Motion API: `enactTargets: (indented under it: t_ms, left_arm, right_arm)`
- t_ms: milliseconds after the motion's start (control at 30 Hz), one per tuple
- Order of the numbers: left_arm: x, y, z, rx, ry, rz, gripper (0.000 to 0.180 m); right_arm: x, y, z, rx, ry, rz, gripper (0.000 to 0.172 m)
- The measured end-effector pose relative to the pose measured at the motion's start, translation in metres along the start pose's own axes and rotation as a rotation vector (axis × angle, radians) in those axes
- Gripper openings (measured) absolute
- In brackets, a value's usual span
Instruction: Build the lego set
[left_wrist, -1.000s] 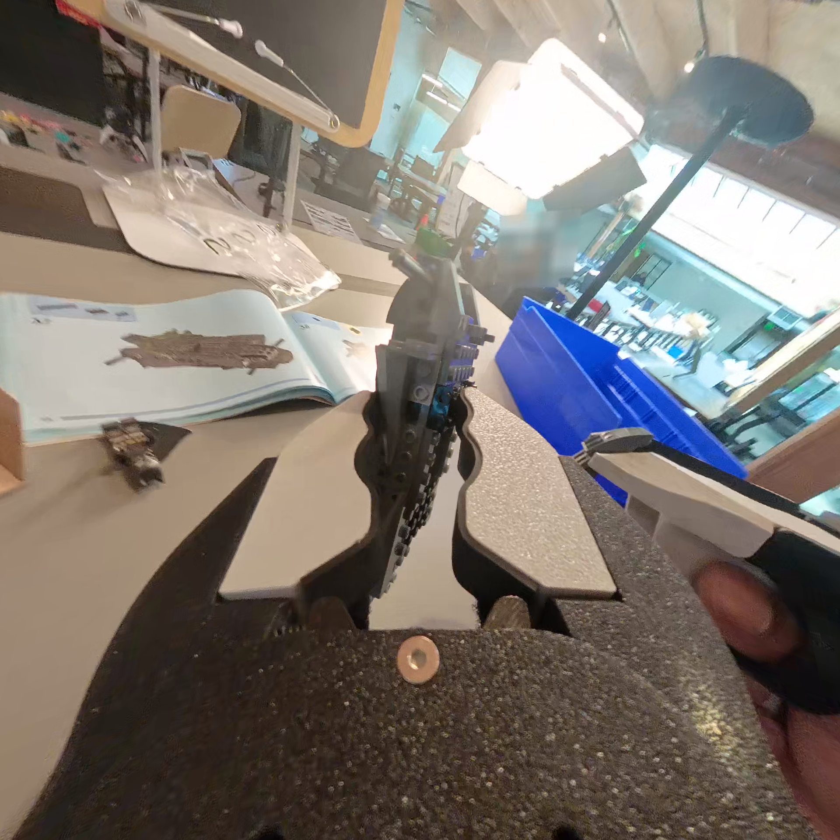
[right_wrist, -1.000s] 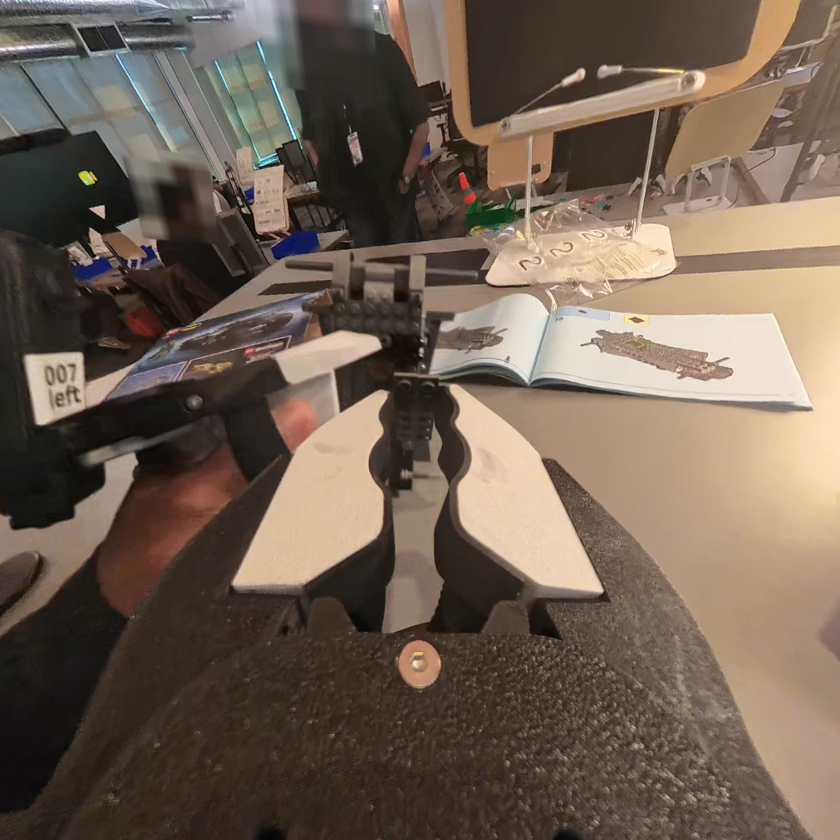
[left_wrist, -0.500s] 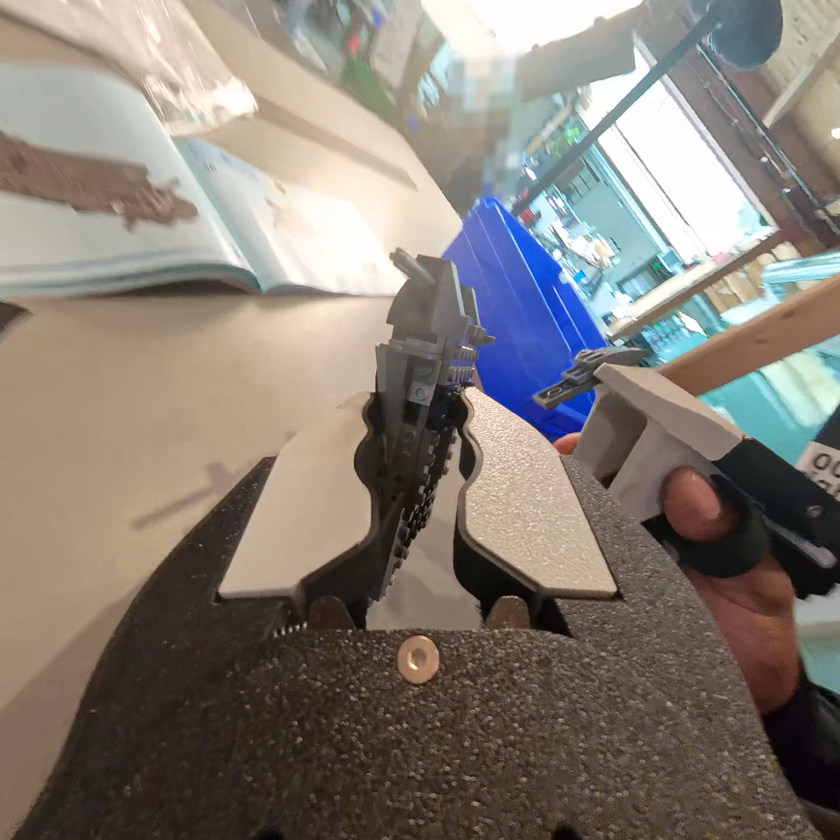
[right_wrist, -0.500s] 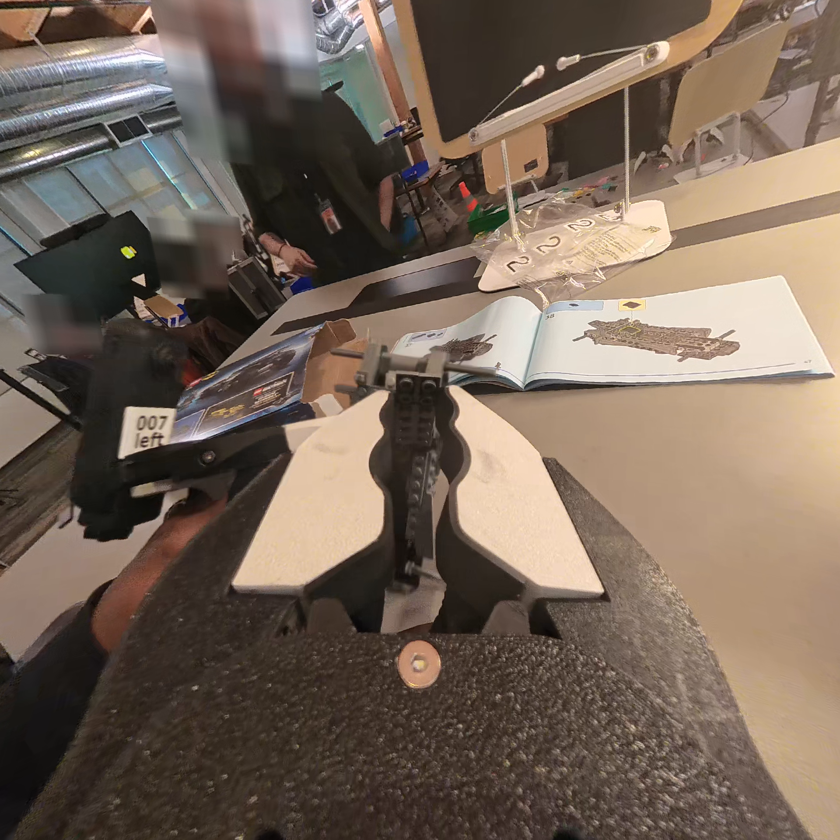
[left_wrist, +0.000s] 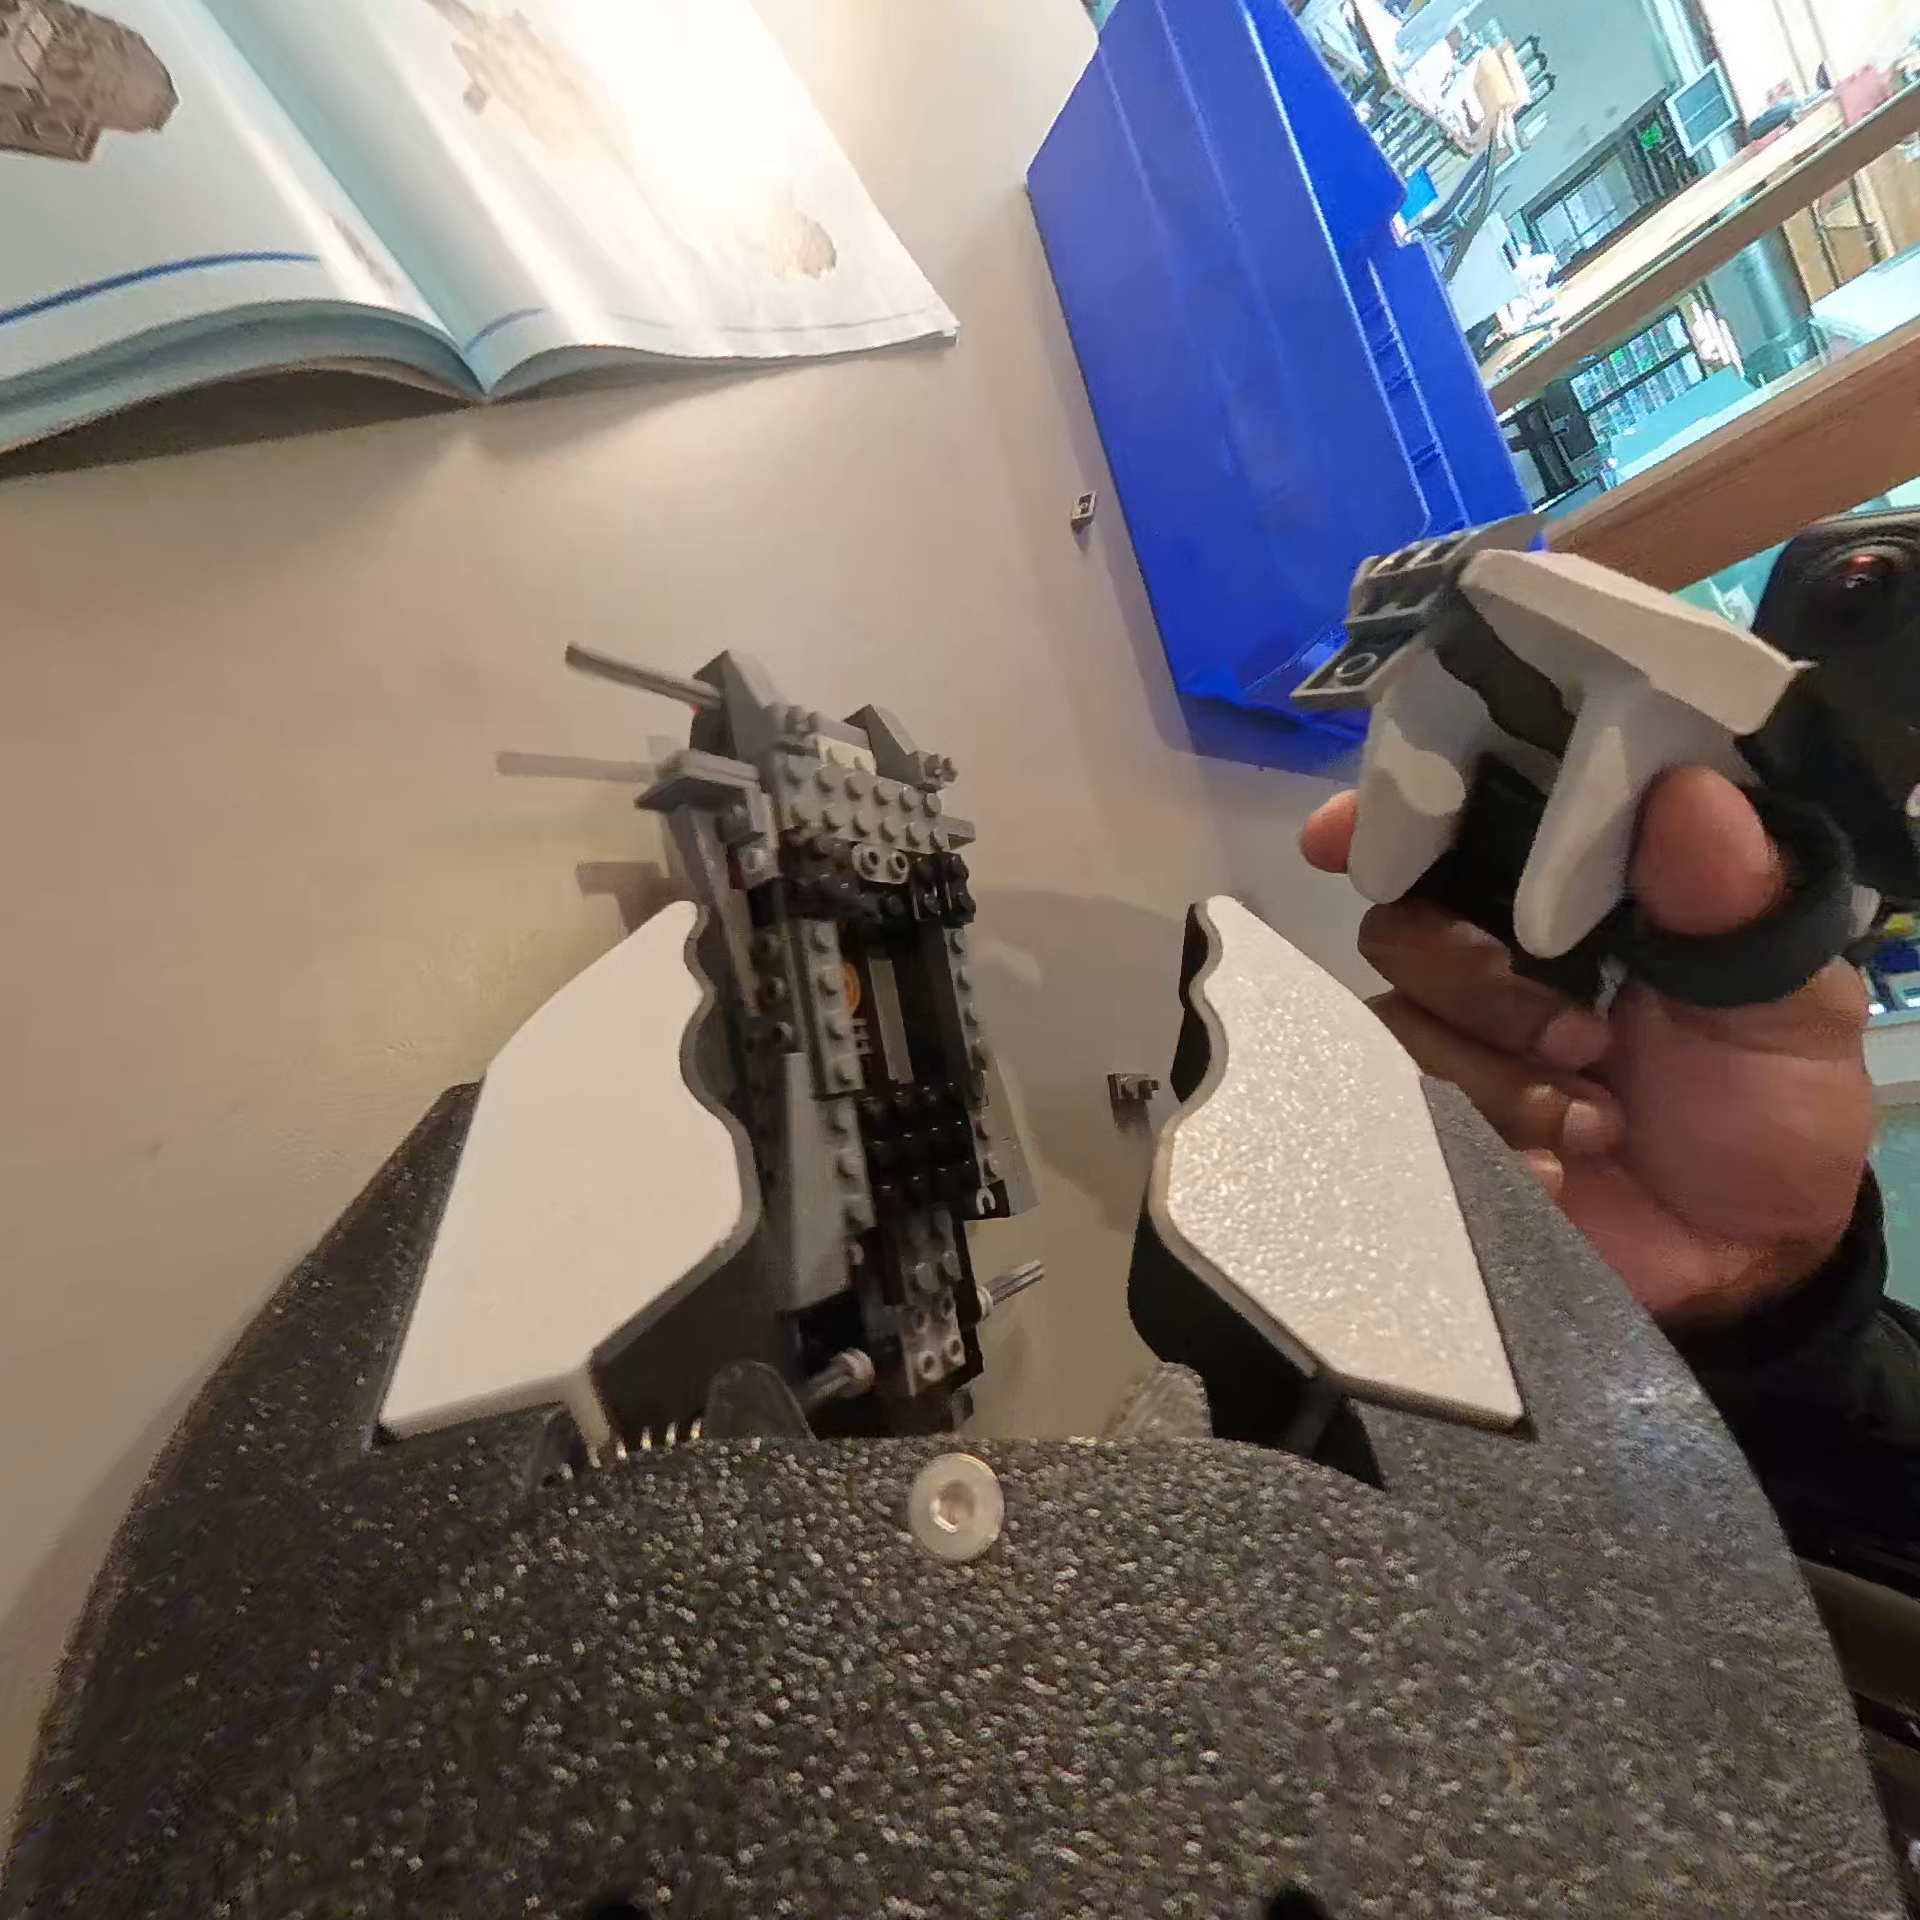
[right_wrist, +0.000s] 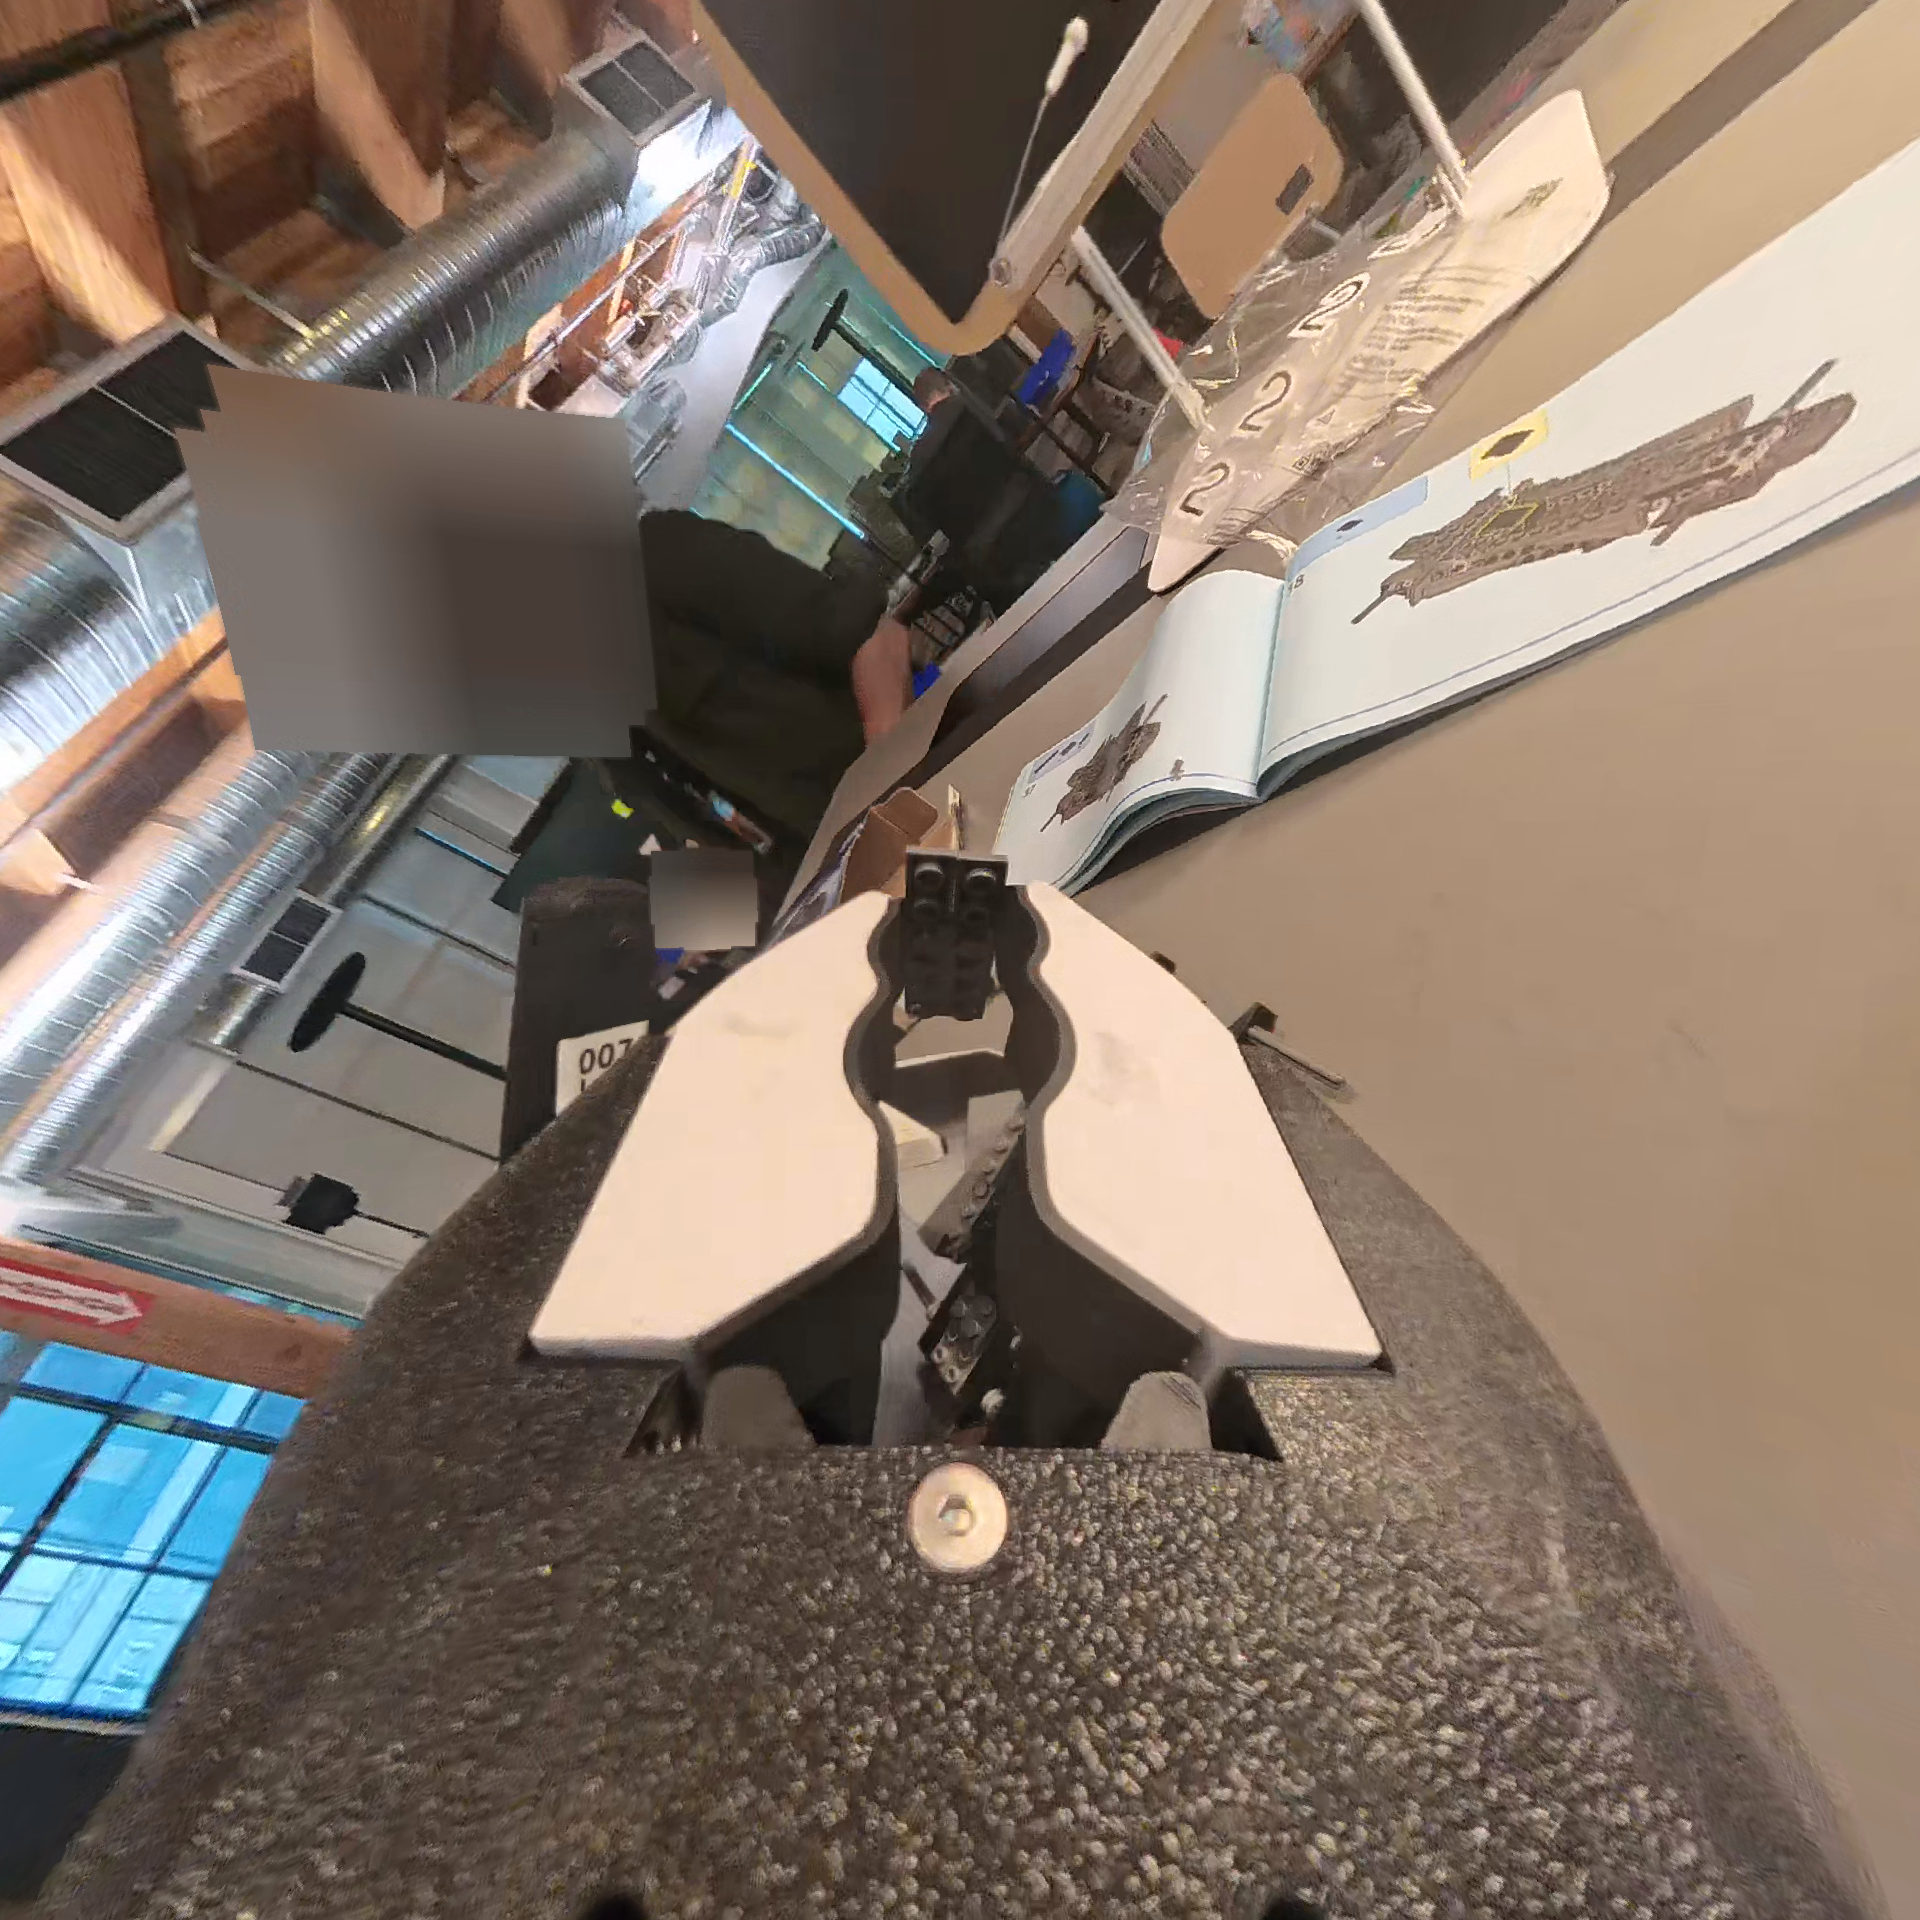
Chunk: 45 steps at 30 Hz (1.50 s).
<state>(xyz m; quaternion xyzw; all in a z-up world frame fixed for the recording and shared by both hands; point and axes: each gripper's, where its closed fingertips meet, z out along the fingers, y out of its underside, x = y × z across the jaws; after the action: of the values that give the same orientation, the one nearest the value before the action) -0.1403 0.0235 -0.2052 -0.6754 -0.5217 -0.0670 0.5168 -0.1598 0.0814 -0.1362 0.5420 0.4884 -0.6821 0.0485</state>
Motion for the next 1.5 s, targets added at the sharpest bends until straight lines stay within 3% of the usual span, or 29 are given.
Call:
enactTargets:
  t_ms: [167,333,433,533,700,767,867,1033,1167,1300,1500]
  left_arm:
    - [0.001,-0.020,-0.027,0.104,-0.147,0.222,0.081]
    - [0.084,-0.036,-0.042,0.275,0.110,0.634,0.034]
    - [0.088,-0.041,-0.040,0.295,-0.013,0.811,0.027]
    - [0.080,-0.038,-0.032,0.206,-0.160,0.954,0.027]
    - [0.075,-0.033,-0.023,0.118,-0.253,1.056,0.023]
    - [0.075,-0.034,-0.024,0.120,-0.269,1.061,0.007]
    - [0.072,-0.031,-0.025,0.082,-0.211,0.999,0.005]
    - [0.087,-0.024,-0.032,0.060,0.191,0.570,0.005]
    - [0.097,-0.021,-0.039,0.052,0.508,0.236,0.005]
    - [0.102,-0.007,-0.035,0.007,0.572,0.203,0.005]
    - [0.106,0.003,-0.033,-0.026,0.593,0.202,0.005]
  right_arm:
    - [-0.004,-0.002,-0.002,0.005,-0.064,0.097,0.017]
    - [-0.029,0.005,0.003,-0.034,-0.204,0.206,0.017]
    - [-0.041,0.008,0.005,-0.056,-0.244,0.199,0.017]
    - [-0.048,0.011,0.005,-0.068,-0.245,0.143,0.017]
    - [-0.060,0.018,0.006,-0.089,-0.237,0.006,0.017]
    - [-0.063,0.019,0.005,-0.075,-0.232,-0.028,0.017]
    - [-0.061,0.023,0.004,-0.100,-0.223,-0.103,0.018]
    - [-0.059,0.012,-0.008,-0.070,-0.256,-0.272,0.030]
    - [-0.070,0.007,-0.014,-0.096,-0.398,-0.182,0.033]
    - [-0.068,0.013,-0.010,-0.168,-0.442,-0.067,0.032]
    - [-0.065,0.030,-0.011,-0.261,-0.453,-0.064,0.015]
